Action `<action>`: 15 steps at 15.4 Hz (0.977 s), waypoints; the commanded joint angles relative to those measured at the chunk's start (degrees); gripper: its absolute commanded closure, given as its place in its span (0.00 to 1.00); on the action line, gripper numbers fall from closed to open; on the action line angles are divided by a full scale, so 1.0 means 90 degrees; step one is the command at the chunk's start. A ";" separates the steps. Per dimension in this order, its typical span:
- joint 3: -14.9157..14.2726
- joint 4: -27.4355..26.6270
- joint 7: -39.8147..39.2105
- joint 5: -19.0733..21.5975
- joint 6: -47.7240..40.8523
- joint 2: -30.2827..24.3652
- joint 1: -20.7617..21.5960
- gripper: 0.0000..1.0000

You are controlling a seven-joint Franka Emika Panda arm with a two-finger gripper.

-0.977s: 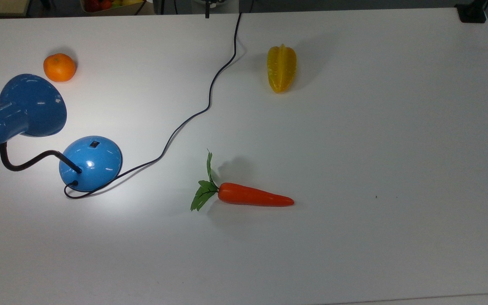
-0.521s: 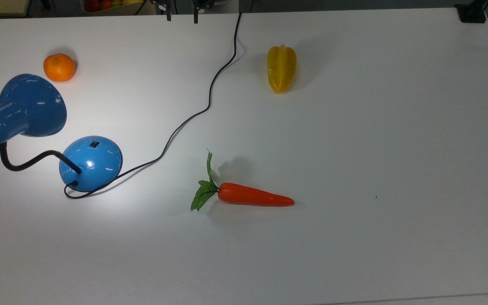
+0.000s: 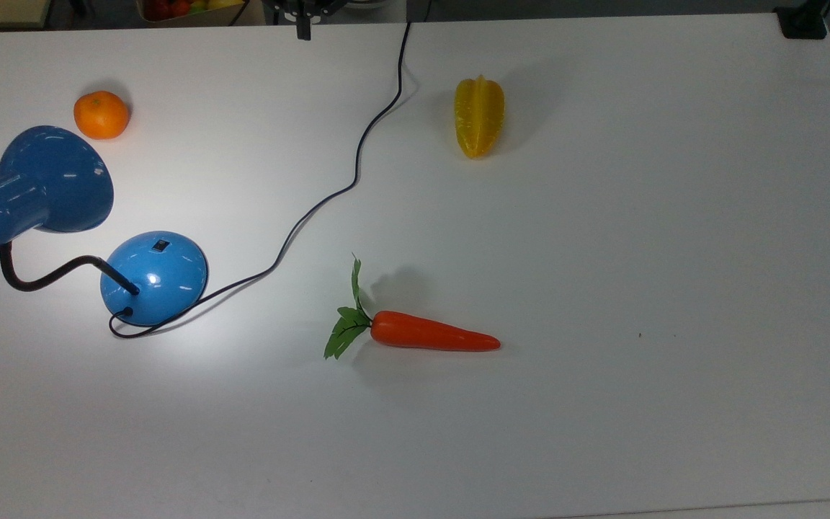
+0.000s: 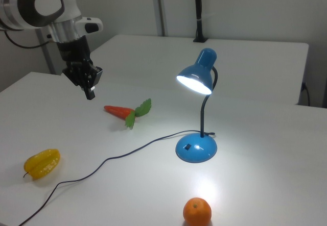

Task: Turn off lamp
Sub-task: 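Move the gripper down onto the switch on the blue lamp base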

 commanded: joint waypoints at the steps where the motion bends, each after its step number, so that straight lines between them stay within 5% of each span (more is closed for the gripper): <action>1: -0.0077 -0.0157 0.0220 0.0127 0.0413 0.0074 -0.0186 1.00; 8: -0.0106 -0.1603 0.0973 0.0117 0.2824 0.0474 -0.0880 1.00; 15: -0.0116 -0.1819 0.1413 0.0010 0.4378 0.1333 -0.1407 1.00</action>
